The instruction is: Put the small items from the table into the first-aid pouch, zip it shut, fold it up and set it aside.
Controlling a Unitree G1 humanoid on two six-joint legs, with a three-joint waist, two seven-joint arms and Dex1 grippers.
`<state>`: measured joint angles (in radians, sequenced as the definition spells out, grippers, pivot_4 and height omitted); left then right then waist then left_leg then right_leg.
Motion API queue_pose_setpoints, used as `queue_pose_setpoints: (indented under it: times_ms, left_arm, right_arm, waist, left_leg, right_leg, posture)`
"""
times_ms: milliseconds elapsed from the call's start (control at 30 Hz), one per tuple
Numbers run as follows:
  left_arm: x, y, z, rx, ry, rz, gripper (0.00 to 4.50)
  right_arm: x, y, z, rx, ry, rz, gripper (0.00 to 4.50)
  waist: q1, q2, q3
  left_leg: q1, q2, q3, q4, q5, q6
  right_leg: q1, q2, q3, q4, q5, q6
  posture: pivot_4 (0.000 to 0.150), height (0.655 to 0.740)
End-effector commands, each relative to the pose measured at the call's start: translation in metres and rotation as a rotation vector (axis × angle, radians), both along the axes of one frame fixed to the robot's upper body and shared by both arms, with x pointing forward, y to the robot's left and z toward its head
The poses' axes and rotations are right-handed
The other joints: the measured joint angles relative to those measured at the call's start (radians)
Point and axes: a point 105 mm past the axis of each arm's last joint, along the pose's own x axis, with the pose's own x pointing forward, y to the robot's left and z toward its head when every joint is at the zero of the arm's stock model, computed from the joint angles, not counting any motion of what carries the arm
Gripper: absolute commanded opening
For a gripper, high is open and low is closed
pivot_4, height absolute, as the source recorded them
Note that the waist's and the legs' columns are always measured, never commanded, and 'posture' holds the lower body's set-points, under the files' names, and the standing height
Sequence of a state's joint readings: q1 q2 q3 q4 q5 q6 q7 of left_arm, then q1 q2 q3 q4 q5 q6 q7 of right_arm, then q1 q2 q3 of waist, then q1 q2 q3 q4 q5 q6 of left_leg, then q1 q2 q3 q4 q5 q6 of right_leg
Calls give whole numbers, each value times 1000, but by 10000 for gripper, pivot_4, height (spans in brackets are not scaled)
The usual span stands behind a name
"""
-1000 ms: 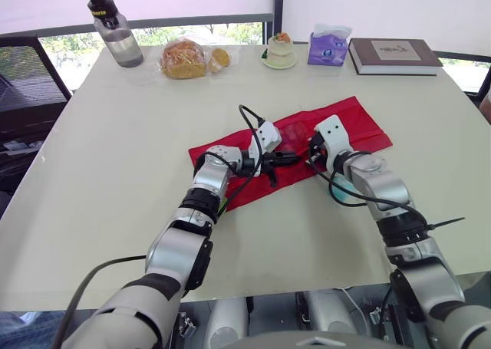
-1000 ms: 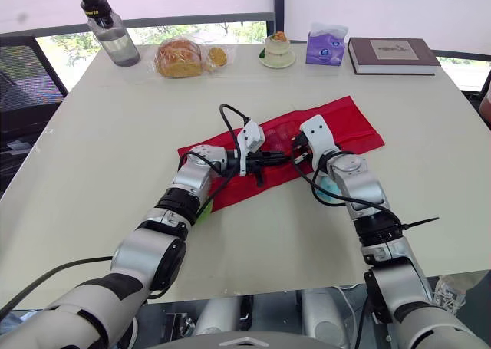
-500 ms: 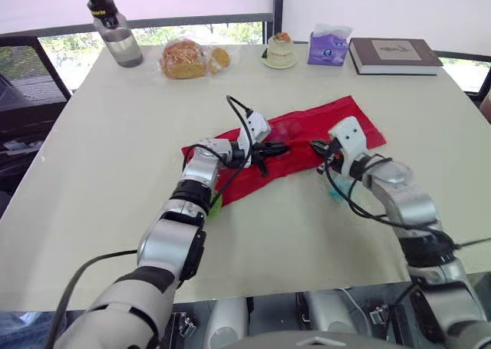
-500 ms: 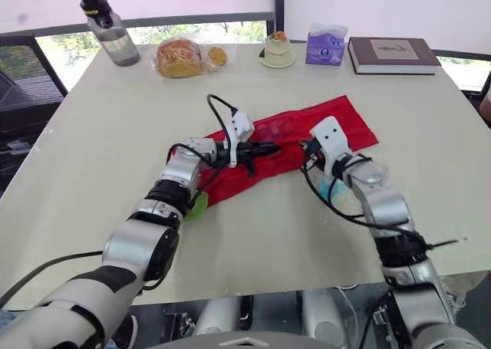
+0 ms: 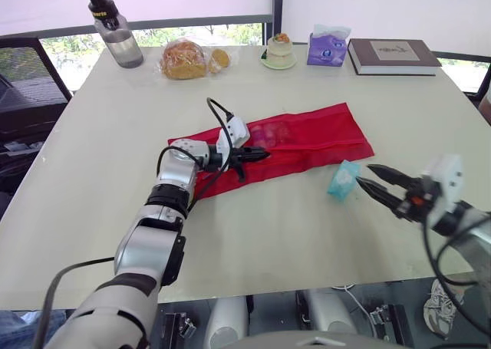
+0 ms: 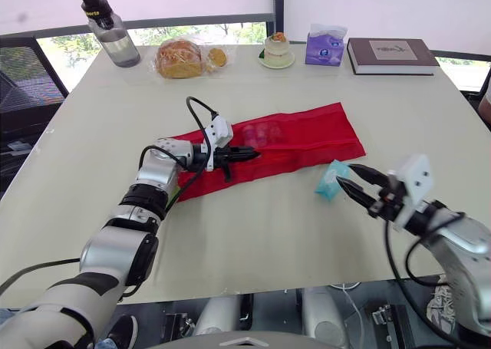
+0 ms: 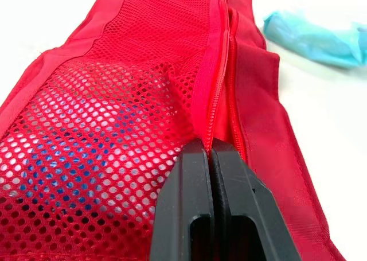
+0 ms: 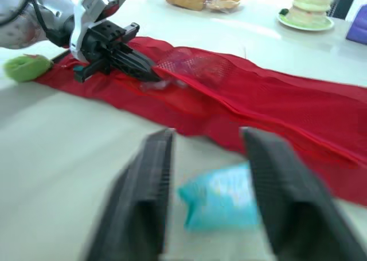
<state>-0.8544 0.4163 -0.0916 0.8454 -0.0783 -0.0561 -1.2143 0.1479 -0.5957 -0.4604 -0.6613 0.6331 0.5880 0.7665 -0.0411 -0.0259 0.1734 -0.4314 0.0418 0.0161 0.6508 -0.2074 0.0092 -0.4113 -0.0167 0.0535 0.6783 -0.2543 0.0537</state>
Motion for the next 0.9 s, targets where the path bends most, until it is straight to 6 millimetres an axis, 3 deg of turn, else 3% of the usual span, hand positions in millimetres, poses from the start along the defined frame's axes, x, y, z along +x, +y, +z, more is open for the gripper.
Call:
queue_pose_setpoints:
  times_ms: [33, 100, 367, 900]
  left_arm:
    - [0, 17, 6, 32, -30, 21, 0]
    - [1, 26, 6, 45, -29, 44, 0]
    - [1, 53, 8, 81, -29, 101, 0]
    - [-4, 75, 25, 109, 10, 104, 0]
  right_arm:
    - [-26, -19, 24, -12, -57, -4, 37379]
    - [-37, -28, 26, -19, -43, -20, 42971]
    - [-51, -34, 37, 14, -70, -51, 42971]
    - [-46, -25, 45, 13, -78, -18, 42971]
  waist:
    - [3, 0, 0]
    - [3, 0, 0]
    - [1, -1, 0]
    - [2, -1, 0]
  left_leg:
    - [0, 0, 0, 0, 0, 0]
    - [0, 0, 0, -1, 0, 0]
    - [0, 0, 1, 0, 0, 0]
    - [0, 0, 1, -1, 0, 0]
  right_leg:
    - [0, 0, 0, 0, 0, 0]
    - [0, 0, 0, -1, 0, 0]
    - [0, 0, 1, -1, -2, 2]
    - [0, 0, 1, -1, -1, 1]
  posture:
    - [1500, 7387]
    - [1500, 7387]
    - [1500, 7387]
    - [1500, 7387]
